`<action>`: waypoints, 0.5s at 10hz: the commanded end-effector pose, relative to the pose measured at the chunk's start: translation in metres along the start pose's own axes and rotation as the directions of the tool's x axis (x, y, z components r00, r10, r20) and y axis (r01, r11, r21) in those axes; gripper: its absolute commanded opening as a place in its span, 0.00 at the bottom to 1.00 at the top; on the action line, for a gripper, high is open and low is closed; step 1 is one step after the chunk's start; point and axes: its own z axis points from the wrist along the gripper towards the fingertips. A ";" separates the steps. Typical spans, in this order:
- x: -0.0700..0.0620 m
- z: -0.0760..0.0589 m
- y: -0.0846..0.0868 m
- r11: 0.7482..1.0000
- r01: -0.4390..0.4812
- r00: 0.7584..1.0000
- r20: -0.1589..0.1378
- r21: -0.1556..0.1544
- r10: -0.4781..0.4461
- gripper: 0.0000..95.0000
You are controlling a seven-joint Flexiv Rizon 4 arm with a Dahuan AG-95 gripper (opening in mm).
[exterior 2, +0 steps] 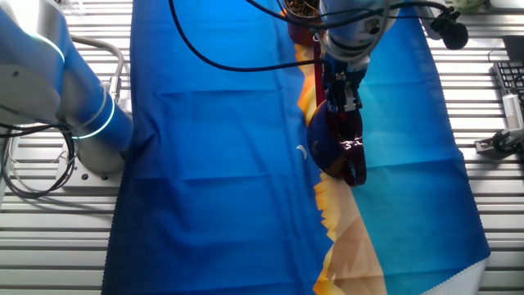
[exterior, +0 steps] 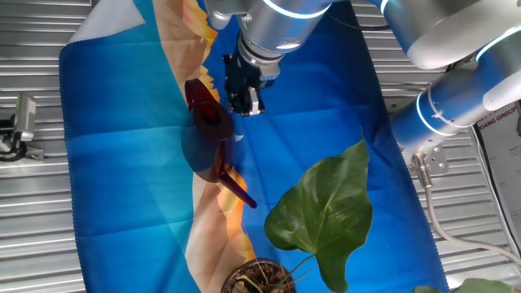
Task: Water the plant
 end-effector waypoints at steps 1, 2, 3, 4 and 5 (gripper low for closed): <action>0.001 0.000 0.000 0.999 0.051 0.999 0.003 -0.005 -0.051 0.00; 0.001 -0.001 0.000 0.997 0.077 0.997 0.005 -0.011 -0.077 0.00; 0.001 -0.002 0.001 0.990 0.141 0.990 0.006 -0.012 -0.141 0.00; 0.001 -0.002 0.001 0.984 0.178 0.984 0.007 -0.011 -0.178 0.00; 0.001 -0.003 0.002 0.974 0.227 0.974 0.007 -0.009 -0.227 0.00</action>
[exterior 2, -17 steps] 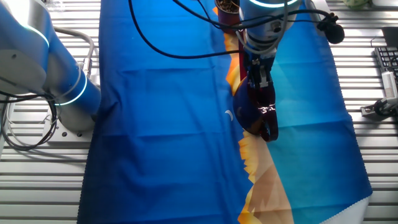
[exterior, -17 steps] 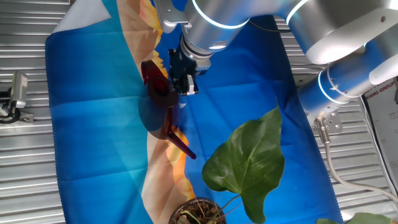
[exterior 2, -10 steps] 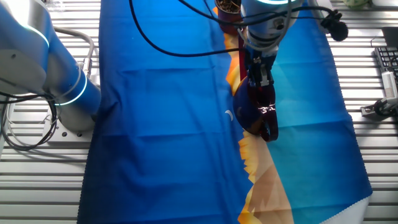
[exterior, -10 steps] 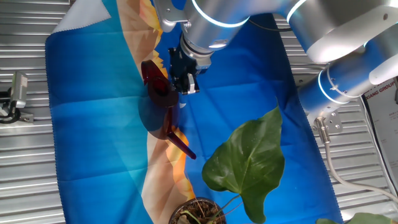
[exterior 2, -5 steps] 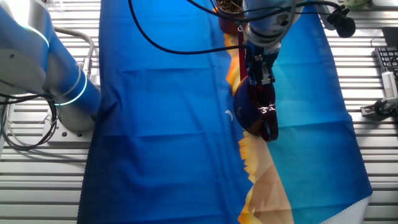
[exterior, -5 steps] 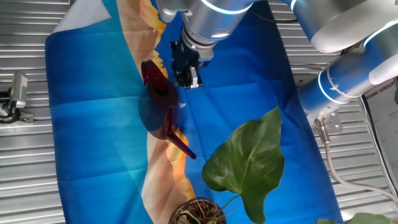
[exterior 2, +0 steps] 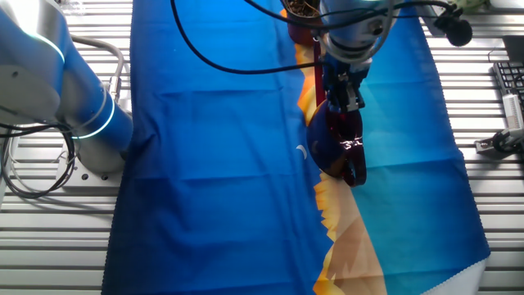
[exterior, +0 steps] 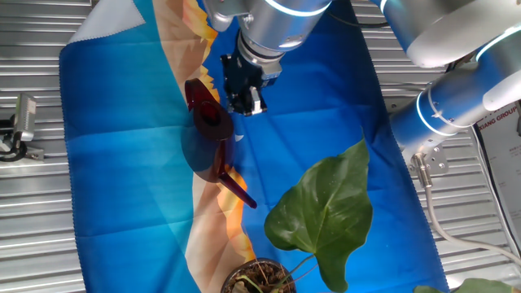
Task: Water the plant
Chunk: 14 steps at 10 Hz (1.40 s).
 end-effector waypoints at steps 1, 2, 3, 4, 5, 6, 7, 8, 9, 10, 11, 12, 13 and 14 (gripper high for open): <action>0.000 -0.002 0.002 0.989 0.145 0.989 -0.003 0.004 -0.145 0.00; 0.000 -0.002 0.002 0.976 0.217 0.976 -0.004 0.005 -0.217 0.00; 0.001 -0.003 0.002 0.957 0.289 0.957 -0.006 0.004 -0.289 0.00; 0.000 -0.003 0.003 0.940 0.340 0.940 -0.007 0.005 -0.340 0.00; 0.000 -0.002 0.003 0.910 0.414 0.910 -0.006 0.005 -0.414 0.00; 0.000 -0.002 0.003 0.894 0.449 0.894 -0.003 0.006 -0.449 0.00; 0.000 -0.002 0.003 0.877 0.481 0.877 -0.002 0.005 -0.481 0.00; 0.000 -0.002 0.003 0.849 0.528 0.849 -0.003 0.006 -0.528 0.00; 0.000 -0.002 0.003 0.837 0.547 0.837 -0.007 0.003 -0.547 0.00; 0.000 -0.002 0.003 0.820 0.572 0.820 -0.009 0.002 -0.572 0.00; 0.000 -0.002 0.003 0.808 0.590 0.808 -0.005 0.000 -0.590 0.00; 0.000 -0.003 0.004 0.779 0.627 0.779 0.001 -0.003 -0.627 0.00; 0.000 -0.003 0.004 0.750 0.662 0.750 0.007 -0.005 -0.661 0.00; 0.000 -0.003 0.004 0.725 0.689 0.725 0.017 -0.009 -0.689 0.00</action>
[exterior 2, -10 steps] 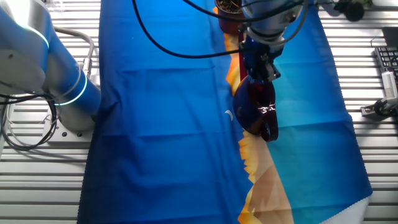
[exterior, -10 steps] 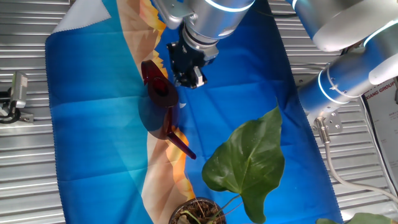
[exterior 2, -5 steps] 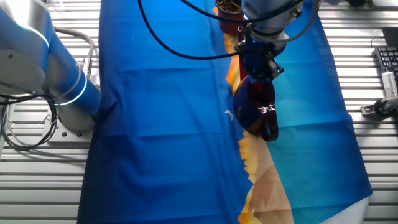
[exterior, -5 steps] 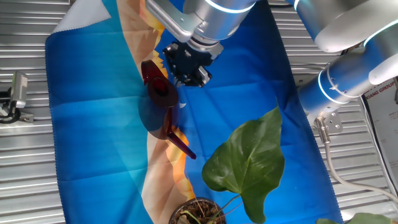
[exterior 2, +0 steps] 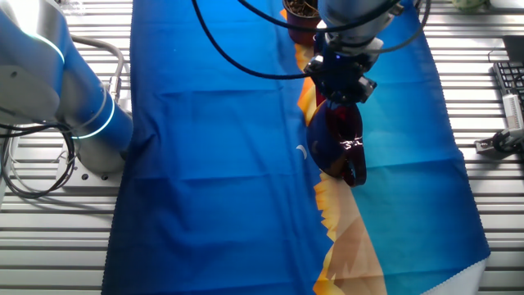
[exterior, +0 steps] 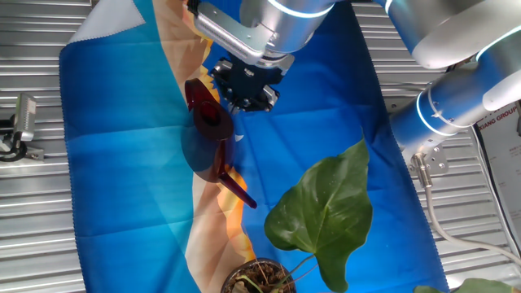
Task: Water the plant
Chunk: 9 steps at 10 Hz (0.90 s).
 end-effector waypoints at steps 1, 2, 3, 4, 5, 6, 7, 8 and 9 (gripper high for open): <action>0.000 -0.001 0.001 0.988 0.151 0.988 0.018 -0.006 -0.151 0.00; -0.001 -0.002 0.002 0.984 0.180 0.984 0.020 -0.008 -0.180 0.00; -0.001 -0.002 0.002 0.978 0.209 0.978 0.021 -0.008 -0.209 0.00; -0.001 -0.003 0.003 0.968 0.250 0.968 0.030 -0.011 -0.250 0.00; -0.001 -0.003 0.003 0.957 0.291 0.956 0.035 -0.011 -0.291 0.00; -0.001 -0.003 0.003 0.948 0.318 0.948 0.034 -0.008 -0.318 0.00; -0.001 -0.003 0.003 0.941 0.337 0.941 0.034 -0.006 -0.337 0.00; -0.001 -0.003 0.003 0.938 0.345 0.938 0.036 -0.002 -0.345 0.00; -0.001 -0.003 0.003 0.933 0.359 0.933 0.034 0.003 -0.358 0.00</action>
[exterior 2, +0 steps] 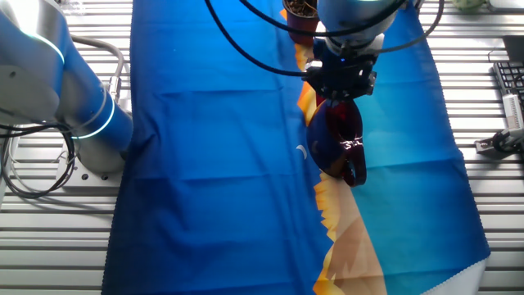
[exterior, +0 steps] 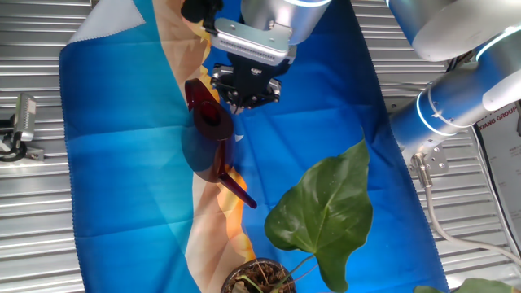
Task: Water the plant
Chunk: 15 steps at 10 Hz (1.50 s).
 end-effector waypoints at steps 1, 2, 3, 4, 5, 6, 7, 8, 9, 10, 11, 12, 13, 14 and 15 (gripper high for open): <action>0.000 0.000 0.001 0.999 0.043 0.999 -0.005 0.011 -0.043 0.00; 0.000 0.000 0.001 0.999 0.048 0.999 -0.008 0.014 -0.048 0.00; 0.000 0.000 0.001 0.999 0.051 0.999 -0.009 0.019 -0.051 0.00; 0.000 0.000 0.001 0.998 0.059 0.998 -0.006 0.026 -0.059 0.00; 0.000 0.000 0.001 0.997 0.067 0.998 -0.005 0.027 -0.067 0.20; 0.000 0.000 0.001 0.997 0.079 0.997 -0.003 0.027 -0.079 0.20; 0.000 0.000 0.001 0.996 0.090 0.996 0.000 0.029 -0.090 0.40; 0.000 0.000 0.001 0.995 0.097 0.995 0.000 0.029 -0.097 0.60; 0.000 0.000 0.001 0.995 0.099 0.995 -0.001 0.029 -0.099 0.60; 0.001 0.000 0.001 0.994 0.101 0.995 -0.002 0.029 -0.101 0.60; 0.002 0.000 0.001 0.995 0.099 0.995 -0.002 0.029 -0.099 0.60; 0.003 0.000 0.000 0.995 0.096 0.995 0.000 0.028 -0.096 0.60; 0.005 0.002 -0.001 0.995 0.100 0.995 0.000 0.028 -0.100 0.60; 0.007 0.004 -0.003 0.994 0.102 0.995 0.002 0.028 -0.102 0.60; 0.008 0.005 -0.004 0.994 0.106 0.994 0.004 0.029 -0.106 0.60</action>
